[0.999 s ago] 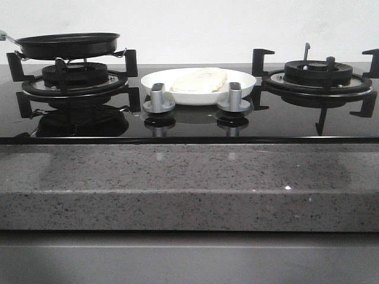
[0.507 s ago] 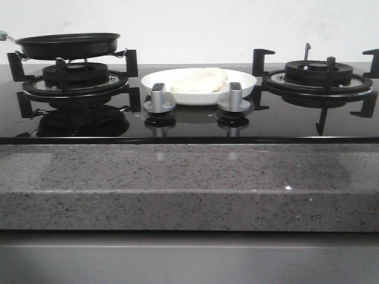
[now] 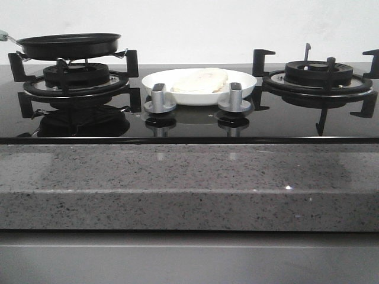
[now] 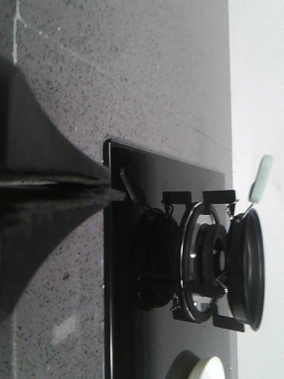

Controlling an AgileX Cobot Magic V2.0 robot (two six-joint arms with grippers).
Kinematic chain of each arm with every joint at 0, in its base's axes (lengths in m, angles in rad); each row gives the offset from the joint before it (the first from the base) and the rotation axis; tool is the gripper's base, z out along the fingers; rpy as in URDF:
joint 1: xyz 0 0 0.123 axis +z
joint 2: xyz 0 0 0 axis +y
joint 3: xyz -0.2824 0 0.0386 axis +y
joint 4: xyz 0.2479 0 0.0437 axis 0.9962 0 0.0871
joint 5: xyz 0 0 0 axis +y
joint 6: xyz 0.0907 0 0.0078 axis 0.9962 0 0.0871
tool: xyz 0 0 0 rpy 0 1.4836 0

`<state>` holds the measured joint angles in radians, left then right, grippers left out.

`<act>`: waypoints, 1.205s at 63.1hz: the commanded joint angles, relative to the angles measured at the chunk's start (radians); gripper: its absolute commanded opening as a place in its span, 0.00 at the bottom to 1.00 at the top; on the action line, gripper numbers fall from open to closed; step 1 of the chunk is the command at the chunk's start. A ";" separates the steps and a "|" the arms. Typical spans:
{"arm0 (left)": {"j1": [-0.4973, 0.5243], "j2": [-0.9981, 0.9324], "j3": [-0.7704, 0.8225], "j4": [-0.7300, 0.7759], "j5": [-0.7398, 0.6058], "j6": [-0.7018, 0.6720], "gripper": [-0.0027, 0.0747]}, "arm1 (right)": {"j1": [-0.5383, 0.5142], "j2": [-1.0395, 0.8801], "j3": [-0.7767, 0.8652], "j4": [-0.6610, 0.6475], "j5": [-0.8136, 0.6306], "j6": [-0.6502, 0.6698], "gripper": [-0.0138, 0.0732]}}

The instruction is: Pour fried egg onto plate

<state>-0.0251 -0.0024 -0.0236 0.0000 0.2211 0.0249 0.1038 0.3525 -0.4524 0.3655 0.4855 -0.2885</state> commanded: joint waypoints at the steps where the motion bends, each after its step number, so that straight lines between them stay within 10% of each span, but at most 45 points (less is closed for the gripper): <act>1: -0.010 -0.019 0.012 -0.030 -0.166 -0.010 0.01 | -0.001 0.006 -0.024 0.013 -0.068 -0.008 0.09; 64: -0.010 -0.017 0.033 -0.030 -0.142 -0.010 0.01 | -0.001 0.006 -0.018 0.005 -0.093 -0.008 0.09; 76: -0.010 -0.017 0.033 -0.030 -0.142 -0.010 0.01 | -0.002 -0.015 0.091 -0.176 -0.228 0.118 0.09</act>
<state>-0.0251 -0.0024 0.0026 -0.0207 0.1564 0.0233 0.1038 0.3460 -0.3799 0.2974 0.3919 -0.2549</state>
